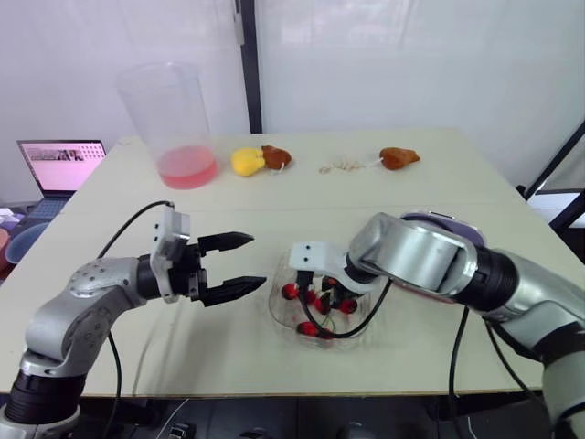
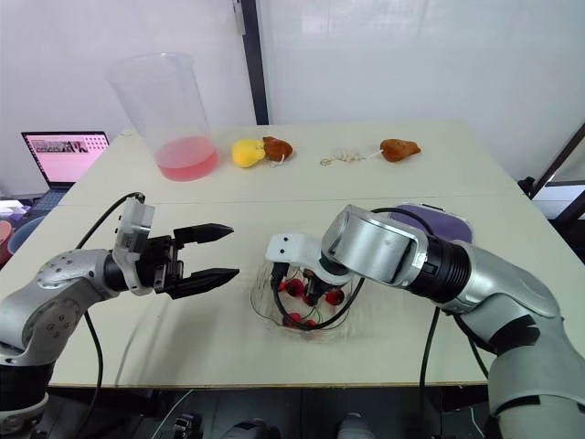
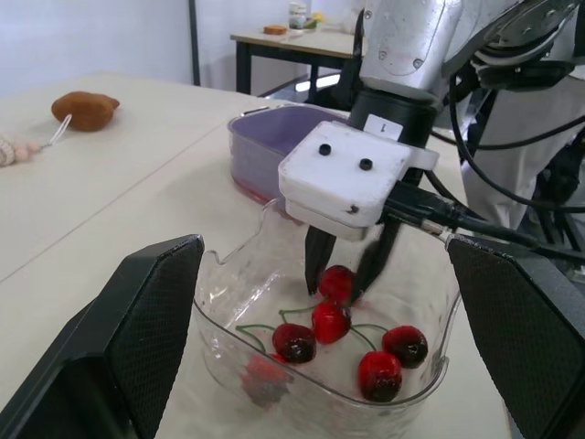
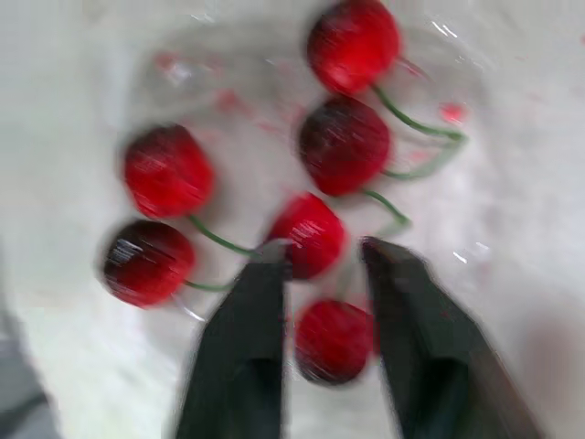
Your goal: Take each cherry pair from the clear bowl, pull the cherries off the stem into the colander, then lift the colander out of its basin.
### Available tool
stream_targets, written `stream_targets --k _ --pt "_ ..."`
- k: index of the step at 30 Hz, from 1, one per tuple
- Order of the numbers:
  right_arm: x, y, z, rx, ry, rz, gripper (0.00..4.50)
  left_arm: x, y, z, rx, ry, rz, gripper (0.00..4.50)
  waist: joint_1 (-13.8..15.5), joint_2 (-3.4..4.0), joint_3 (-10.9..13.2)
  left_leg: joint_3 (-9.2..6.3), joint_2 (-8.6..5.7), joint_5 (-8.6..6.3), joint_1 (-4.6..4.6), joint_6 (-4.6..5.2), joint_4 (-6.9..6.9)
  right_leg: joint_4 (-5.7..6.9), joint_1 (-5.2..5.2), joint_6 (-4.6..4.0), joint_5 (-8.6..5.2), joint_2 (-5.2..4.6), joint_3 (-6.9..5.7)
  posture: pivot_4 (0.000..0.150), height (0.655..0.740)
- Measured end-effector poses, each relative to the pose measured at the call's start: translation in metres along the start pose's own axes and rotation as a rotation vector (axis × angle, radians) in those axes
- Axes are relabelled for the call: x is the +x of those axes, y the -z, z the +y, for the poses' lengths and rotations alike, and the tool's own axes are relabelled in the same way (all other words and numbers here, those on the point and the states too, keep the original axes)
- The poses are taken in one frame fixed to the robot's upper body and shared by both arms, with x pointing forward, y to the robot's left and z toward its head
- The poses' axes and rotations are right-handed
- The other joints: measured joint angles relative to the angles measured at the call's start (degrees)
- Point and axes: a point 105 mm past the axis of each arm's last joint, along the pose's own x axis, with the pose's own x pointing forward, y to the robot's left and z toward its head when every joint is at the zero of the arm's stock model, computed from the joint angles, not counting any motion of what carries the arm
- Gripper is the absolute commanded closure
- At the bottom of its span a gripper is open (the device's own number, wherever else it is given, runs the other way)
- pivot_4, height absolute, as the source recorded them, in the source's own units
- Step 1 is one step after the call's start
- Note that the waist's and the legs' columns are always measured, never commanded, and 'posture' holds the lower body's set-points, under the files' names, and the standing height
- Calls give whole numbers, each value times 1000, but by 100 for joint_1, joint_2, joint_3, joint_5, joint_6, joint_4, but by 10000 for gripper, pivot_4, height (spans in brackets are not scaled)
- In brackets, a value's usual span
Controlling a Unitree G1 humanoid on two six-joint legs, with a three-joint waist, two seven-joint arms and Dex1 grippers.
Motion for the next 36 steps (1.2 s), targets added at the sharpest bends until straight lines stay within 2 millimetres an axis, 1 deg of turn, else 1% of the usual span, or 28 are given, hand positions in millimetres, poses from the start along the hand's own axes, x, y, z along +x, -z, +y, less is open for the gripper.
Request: stream_targets --k 3,9,13,16,19,20,28,34,36 --pt "0 1 0 22 5 -3 17069 1 0 0 0 6 1 0 10 0 0 0 0 0 0 0 1 0 1 0 0 0 0 1500 7400" --pt "10 5 4 58 -2 11 17069 2 -3 1 9 28 -1 0 -6 0 0 1 0 0 0 0 0 0 -1 0 0 0 0 1500 7400" --pt "13 6 1 85 15 10 17069 2 -5 3 20 29 10 0 -9 0 0 1 0 0 0 0 -1 0 -1 0 0 0 0 1500 7400" --pt "19 10 2 102 13 19 17069 1 -4 3 17 29 15 0 -8 0 0 1 0 0 0 0 0 0 -1 0 0 -1 0 1500 7400" --pt "20 11 2 109 20 24 25417 1 -5 3 18 31 17 0 -13 0 0 1 0 0 0 0 0 1 -1 0 0 0 0 1500 7400" --pt "20 11 1 110 23 25 29748 1 -4 3 18 31 17 0 -13 0 0 1 0 0 0 0 0 0 -1 0 0 0 0 1500 7400" --pt "19 10 0 109 33 22 29748 1 -4 3 17 31 19 0 -12 0 0 1 0 0 0 0 0 1 -1 0 0 0 0 1500 7400" --pt "1 -4 -6 88 66 -36 29748 1 -5 4 19 31 18 0 -10 0 0 1 0 0 0 0 -1 1 -1 0 0 0 0 1500 7400" --pt "-2 -7 -5 83 63 -54 29748 1 -6 5 22 28 18 0 -7 0 0 1 0 0 0 0 -1 0 -1 0 0 0 0 1500 7400"
